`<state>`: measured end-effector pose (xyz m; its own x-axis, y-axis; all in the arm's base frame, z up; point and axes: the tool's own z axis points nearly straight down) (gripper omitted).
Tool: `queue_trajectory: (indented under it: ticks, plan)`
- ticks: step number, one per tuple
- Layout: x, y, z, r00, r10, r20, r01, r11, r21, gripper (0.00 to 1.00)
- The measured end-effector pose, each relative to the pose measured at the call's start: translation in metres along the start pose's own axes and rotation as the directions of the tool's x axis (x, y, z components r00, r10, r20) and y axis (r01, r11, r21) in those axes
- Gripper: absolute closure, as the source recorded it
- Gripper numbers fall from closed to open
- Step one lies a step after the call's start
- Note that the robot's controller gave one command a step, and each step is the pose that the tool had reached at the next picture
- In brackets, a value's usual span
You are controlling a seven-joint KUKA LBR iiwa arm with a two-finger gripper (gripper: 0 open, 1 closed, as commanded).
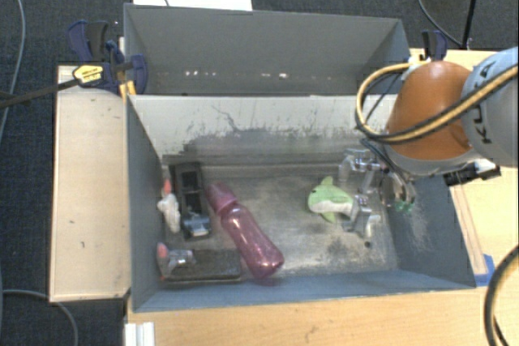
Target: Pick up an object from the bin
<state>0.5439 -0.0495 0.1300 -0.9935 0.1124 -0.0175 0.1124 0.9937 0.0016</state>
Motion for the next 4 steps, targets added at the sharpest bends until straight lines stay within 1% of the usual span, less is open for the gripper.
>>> queue_trajectory:
  ticks: [1, 2, 3, 4]
  plan:
    - [-0.041, -0.016, 0.06, 0.992, -0.122, -0.017, 0.122, 0.993, -0.002, 1.0]
    - [-0.041, -0.016, 0.06, 0.992, -0.122, -0.017, 0.122, 0.993, -0.002, 1.0]
    - [-0.037, -0.023, 0.016, 0.992, -0.123, -0.023, 0.123, 0.992, -0.003, 1.0]
    - [-0.041, -0.033, -0.204, 0.987, -0.16, -0.012, 0.16, 0.987, -0.001, 1.0]
